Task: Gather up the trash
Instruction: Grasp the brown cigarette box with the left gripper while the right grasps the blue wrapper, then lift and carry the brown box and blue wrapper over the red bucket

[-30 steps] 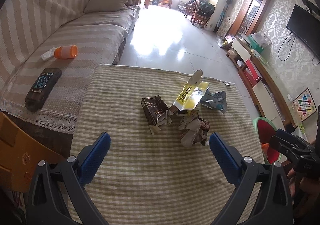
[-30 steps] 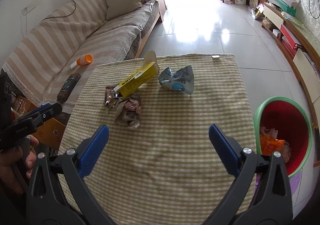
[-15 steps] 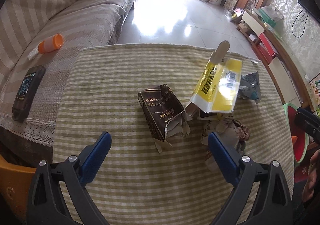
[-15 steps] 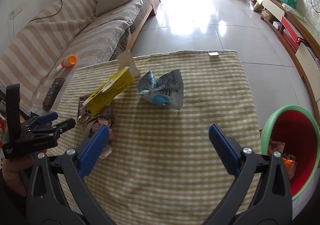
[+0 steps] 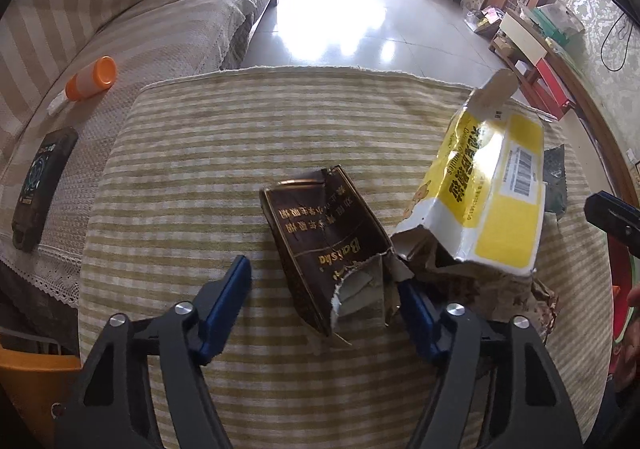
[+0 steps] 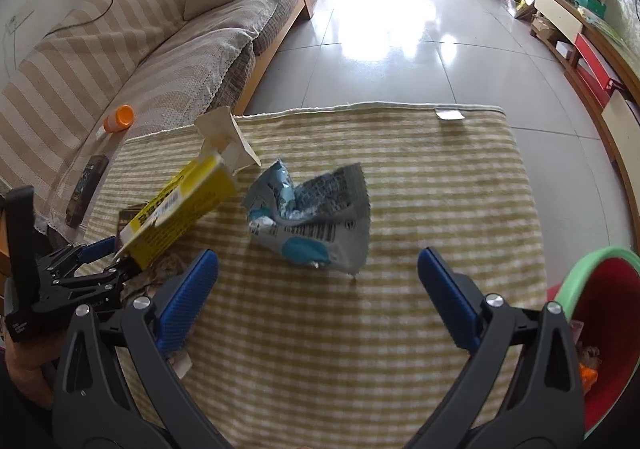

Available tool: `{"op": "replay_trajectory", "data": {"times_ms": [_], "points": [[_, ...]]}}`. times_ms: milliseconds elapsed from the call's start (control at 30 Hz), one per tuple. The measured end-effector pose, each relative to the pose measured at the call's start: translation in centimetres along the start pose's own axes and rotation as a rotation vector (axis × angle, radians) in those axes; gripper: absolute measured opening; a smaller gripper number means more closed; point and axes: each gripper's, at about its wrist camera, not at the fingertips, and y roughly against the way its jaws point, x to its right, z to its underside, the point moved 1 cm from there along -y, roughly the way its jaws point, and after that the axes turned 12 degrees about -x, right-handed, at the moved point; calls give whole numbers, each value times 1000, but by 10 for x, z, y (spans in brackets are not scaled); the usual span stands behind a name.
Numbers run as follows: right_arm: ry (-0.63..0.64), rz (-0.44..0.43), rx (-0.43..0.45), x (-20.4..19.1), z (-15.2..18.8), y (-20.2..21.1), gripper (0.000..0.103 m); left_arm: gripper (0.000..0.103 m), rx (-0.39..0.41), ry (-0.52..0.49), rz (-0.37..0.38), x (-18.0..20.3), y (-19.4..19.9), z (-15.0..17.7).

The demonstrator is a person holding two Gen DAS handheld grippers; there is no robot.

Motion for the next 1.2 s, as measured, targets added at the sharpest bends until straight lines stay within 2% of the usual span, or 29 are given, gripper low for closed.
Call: {"op": "replay_trajectory", "data": {"times_ms": [67,300,333,367,400,467,533,767,1000,1200], "points": [[17,8,-16,-3,-6,-12,98,50,9,-4,-12,-2,0,0],[27,16,-50,-3,-18,-46,98,48,32,7,10,-13,5,5],[30,13,-37,-4,-18,-45,94,48,36,9,10,-15,6,5],[34,10,-31,-5,-17,-45,82,48,41,12,10,-17,7,7],[35,16,-29,-6,-17,-44,77,48,45,14,12,-18,9,8],[27,0,-24,-5,-16,-41,52,48,50,21,13,-24,10,9],[15,-19,-26,-3,-16,-39,48,48,52,28,15,-26,12,10],[30,-33,1,-6,-1,-15,43,48,82,16,24,-19,31,17],[49,-25,40,-13,23,25,42,48,115,14,30,-16,57,29],[58,-19,86,-22,45,70,42,48,167,1,37,-8,95,49]]}}
